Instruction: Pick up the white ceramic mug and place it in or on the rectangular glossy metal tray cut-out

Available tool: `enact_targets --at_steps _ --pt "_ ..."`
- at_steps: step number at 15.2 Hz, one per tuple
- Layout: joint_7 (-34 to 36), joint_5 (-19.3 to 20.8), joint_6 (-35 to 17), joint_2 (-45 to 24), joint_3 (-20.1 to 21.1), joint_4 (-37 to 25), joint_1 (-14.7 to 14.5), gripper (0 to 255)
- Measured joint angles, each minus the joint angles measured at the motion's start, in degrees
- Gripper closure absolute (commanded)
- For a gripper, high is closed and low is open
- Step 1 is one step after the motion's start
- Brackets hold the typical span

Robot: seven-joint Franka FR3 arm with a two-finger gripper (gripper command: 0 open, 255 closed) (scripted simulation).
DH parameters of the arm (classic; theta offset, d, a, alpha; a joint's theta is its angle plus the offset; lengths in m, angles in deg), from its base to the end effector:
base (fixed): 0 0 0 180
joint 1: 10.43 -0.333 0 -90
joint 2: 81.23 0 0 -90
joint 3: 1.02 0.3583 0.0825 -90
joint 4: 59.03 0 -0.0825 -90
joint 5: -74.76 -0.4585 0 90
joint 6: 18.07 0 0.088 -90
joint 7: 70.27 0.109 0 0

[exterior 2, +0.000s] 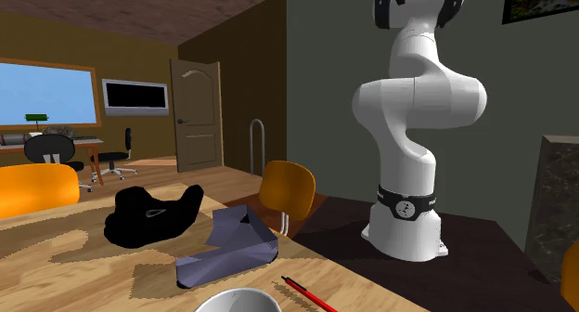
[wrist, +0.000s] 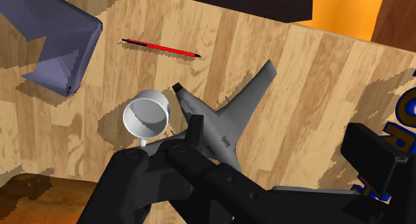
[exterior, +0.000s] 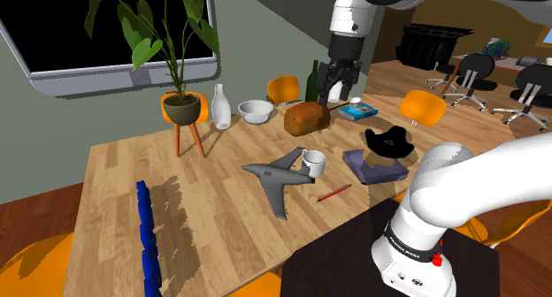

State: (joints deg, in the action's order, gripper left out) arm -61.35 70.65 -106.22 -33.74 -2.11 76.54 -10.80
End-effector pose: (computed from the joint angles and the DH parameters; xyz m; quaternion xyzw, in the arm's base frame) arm 0.3353 0.0018 0.6252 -0.9959 0.0797 0.0026 0.0428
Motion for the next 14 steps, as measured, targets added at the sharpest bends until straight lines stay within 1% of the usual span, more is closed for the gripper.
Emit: enact_targets --at_steps 2,4,6,10,14 --pt "-0.3 0.2 -0.6 0.2 -0.2 0.8 0.1 0" --pt "-1.7 1.2 -3.1 -0.6 -1.4 2.7 0.6 0" --pt "-3.1 2.0 -6.4 -2.4 -2.5 4.4 1.1 0" --pt "-6.4 4.3 -13.4 -4.1 -5.5 9.9 2.5 0" --pt "-9.7 6.2 -20.5 -9.0 -8.6 12.4 3.6 0"
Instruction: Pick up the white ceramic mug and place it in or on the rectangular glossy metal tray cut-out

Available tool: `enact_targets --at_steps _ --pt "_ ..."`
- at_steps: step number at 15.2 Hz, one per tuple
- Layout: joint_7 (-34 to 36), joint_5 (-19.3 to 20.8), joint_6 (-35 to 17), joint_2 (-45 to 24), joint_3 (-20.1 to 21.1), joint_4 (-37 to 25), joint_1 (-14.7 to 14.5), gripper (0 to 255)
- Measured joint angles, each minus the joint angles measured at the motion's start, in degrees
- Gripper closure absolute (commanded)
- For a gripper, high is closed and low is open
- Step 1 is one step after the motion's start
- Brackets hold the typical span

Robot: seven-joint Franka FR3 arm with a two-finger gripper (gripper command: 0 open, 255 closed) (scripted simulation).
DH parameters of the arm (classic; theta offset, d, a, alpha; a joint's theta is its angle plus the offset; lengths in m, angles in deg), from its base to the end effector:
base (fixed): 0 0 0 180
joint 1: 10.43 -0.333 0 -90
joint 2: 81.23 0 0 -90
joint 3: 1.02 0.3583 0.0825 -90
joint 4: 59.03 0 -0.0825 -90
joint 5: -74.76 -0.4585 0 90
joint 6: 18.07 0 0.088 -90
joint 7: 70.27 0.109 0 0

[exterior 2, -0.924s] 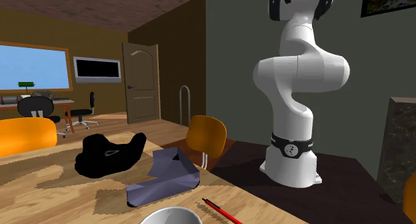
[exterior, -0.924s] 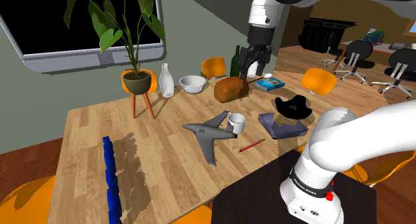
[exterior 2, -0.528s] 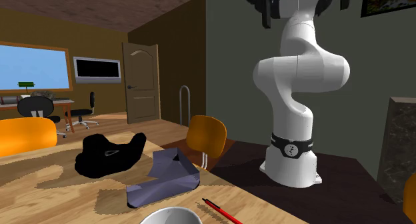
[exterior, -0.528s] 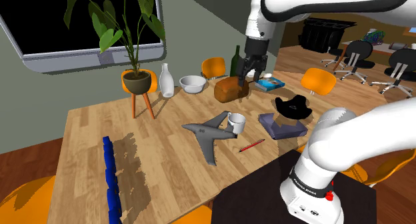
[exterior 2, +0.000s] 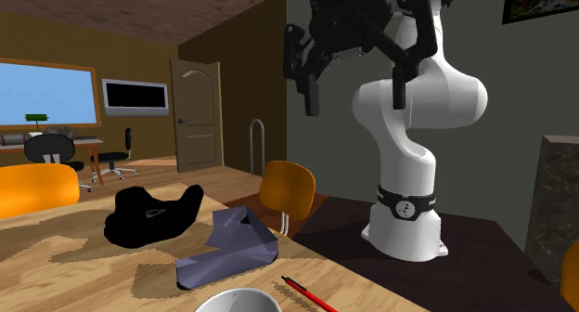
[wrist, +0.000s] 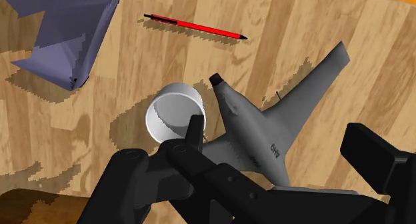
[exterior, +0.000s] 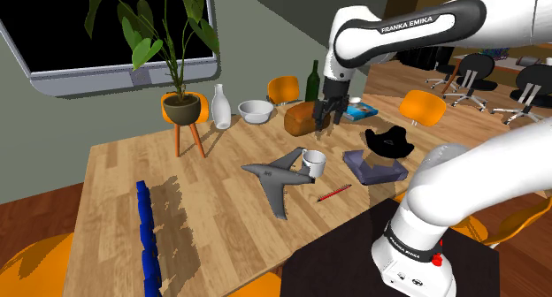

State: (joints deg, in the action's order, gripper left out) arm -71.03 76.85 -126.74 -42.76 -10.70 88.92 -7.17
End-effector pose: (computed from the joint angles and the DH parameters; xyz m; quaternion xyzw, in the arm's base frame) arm 0.3786 -0.0908 0.4758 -0.9960 0.0815 0.0066 0.0360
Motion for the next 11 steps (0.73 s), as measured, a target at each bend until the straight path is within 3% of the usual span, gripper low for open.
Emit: enact_targets --at_steps 11 --pt "-9.6 1.7 -20.3 -19.3 -8.6 1.3 1.7 0"
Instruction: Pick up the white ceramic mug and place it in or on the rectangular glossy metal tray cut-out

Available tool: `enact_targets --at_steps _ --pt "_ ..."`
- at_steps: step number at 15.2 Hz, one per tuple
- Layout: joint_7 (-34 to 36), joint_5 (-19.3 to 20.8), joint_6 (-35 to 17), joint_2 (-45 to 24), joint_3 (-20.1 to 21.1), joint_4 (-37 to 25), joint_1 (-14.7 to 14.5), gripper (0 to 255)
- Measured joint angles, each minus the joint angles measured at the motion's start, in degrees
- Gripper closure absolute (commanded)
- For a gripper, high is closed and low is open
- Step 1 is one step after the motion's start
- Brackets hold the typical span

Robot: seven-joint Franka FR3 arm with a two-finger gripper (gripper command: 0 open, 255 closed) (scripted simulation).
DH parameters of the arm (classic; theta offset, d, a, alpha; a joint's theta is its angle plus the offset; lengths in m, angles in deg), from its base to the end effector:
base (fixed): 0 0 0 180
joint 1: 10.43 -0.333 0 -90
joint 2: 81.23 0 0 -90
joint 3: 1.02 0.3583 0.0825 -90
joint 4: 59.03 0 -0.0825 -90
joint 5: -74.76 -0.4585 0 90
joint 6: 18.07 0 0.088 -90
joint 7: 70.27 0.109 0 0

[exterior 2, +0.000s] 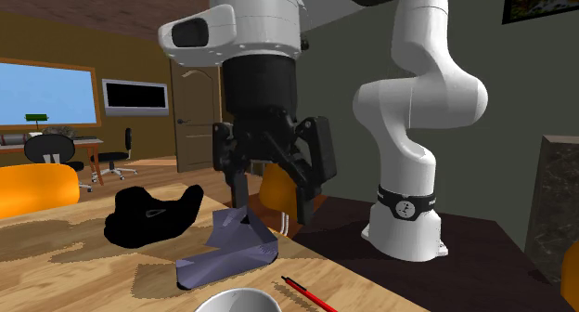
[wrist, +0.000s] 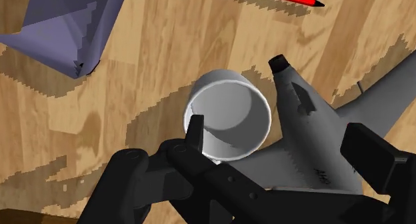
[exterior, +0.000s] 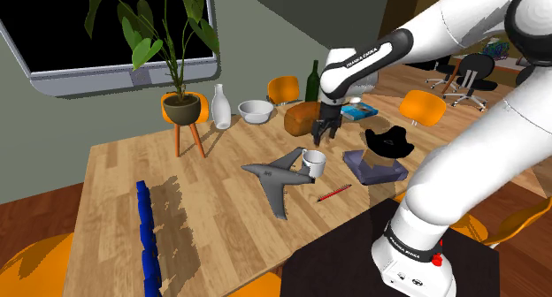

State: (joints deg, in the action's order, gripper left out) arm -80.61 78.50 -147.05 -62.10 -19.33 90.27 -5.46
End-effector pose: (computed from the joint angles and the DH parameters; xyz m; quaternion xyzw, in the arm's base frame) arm 0.4151 -0.1742 0.3477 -0.9961 0.0826 0.0090 0.0303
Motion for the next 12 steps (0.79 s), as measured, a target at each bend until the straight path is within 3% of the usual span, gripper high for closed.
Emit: enact_targets --at_steps 4,8,12 --pt "-4.9 -2.4 -7.4 -9.4 -3.0 -1.7 -0.2 0" --pt "-11.2 -7.4 -13.4 -19.3 -5.0 -4.7 -0.1 0" --pt "-14.7 -11.1 -16.5 -24.5 -4.9 -6.3 0.4 0"
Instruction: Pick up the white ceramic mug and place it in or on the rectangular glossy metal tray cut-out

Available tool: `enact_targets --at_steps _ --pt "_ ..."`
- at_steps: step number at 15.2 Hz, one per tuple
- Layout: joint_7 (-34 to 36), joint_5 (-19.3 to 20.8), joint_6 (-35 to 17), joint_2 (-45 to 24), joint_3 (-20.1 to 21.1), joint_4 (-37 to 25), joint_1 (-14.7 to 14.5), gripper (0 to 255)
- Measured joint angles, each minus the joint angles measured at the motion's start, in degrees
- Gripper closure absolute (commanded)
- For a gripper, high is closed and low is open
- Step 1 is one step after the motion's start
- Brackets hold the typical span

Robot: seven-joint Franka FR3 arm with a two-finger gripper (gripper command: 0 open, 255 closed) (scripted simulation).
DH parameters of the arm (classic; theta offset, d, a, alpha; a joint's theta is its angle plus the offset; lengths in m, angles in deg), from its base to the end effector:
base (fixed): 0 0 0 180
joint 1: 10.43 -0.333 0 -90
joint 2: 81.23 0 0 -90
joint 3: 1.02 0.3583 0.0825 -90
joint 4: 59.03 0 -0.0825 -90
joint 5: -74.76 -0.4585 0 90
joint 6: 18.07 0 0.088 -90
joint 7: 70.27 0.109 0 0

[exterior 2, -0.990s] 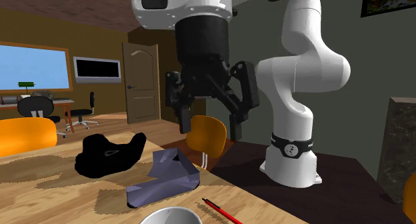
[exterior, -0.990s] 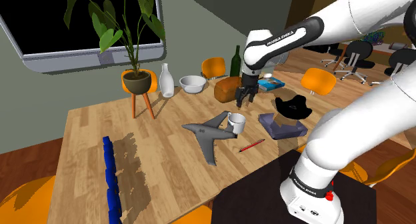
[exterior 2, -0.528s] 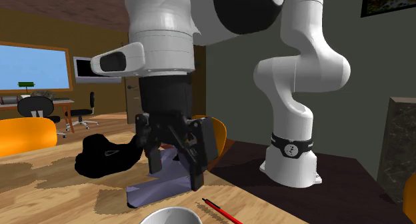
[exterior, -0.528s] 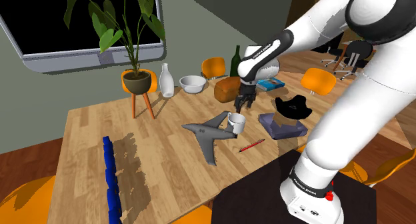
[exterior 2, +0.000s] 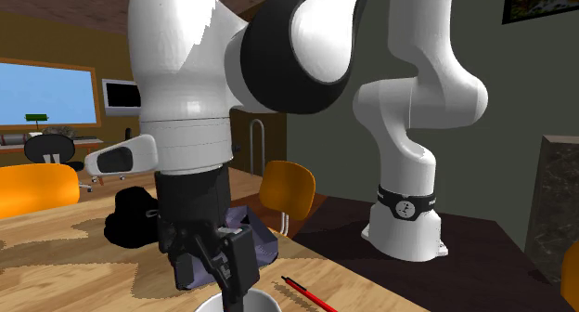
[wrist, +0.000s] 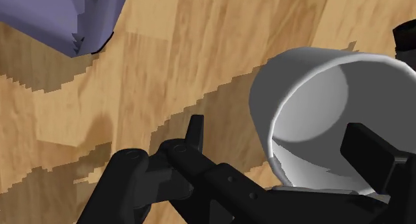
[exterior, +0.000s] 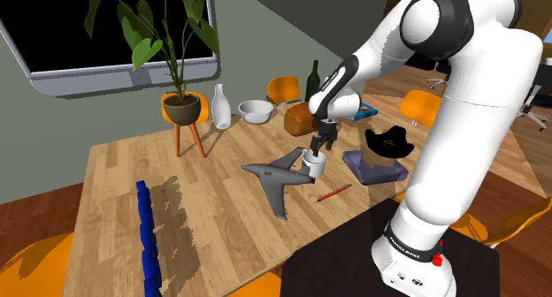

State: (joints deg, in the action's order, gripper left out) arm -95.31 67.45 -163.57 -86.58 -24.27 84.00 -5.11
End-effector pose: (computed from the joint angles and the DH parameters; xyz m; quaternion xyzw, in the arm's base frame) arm 0.4452 -0.2476 0.2255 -0.9962 0.0836 0.0107 0.0240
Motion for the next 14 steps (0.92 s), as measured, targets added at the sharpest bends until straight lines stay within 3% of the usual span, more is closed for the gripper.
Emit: enact_targets --at_steps 5,11,12,14 --pt "-2.6 -3.6 -3.8 -4.0 1.1 0.3 0.4 0" --pt "-3.0 -4.1 -4.4 -4.5 1.3 0.4 0.5 0" --pt "-3.0 -4.1 -4.4 -4.5 1.3 0.4 0.5 255" --pt "-3.0 -4.1 -4.4 -4.5 1.3 0.4 0.5 255"
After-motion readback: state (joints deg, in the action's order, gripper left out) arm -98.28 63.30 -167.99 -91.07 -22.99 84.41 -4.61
